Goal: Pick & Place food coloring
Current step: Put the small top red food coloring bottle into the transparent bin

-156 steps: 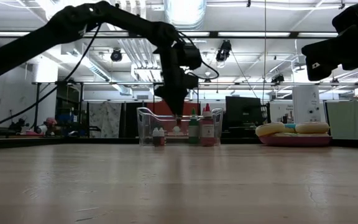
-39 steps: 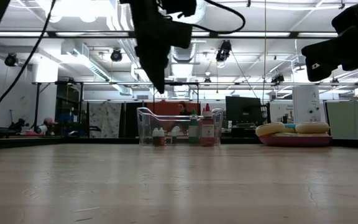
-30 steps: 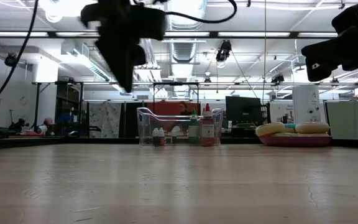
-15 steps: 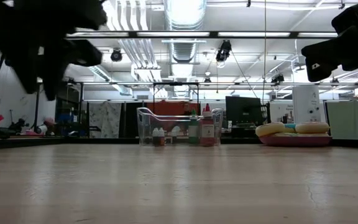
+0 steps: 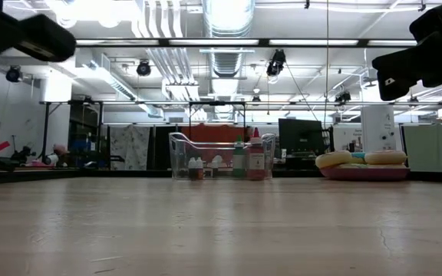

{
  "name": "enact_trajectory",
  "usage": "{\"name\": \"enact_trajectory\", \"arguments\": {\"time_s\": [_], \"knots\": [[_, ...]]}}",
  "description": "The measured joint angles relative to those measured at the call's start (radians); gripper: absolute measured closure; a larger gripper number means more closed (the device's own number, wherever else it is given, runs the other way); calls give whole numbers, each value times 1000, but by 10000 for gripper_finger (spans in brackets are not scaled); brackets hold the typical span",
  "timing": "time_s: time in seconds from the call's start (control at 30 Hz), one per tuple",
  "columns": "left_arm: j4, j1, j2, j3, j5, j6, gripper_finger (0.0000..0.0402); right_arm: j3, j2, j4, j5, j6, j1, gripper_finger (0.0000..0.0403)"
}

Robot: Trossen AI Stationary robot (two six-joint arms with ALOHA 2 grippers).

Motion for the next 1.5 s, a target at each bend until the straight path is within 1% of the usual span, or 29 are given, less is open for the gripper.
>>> {"name": "enact_trajectory", "arguments": {"time_s": [0.3,0.5,0.87,1.0,1.5], "knots": [[36,-49,3,13,-2,-22,312,0,0,0,0,0,0,394],[44,-67,37,12,-4,-21,312,0,0,0,0,0,0,394],[120,-67,83,-26,-20,-22,312,0,0,0,0,0,0,394],[119,-67,94,-36,-41,-23,312,0,0,0,0,0,0,394],[129,-58,123,-55,-41,-30,312,0,0,0,0,0,0,394]]}}
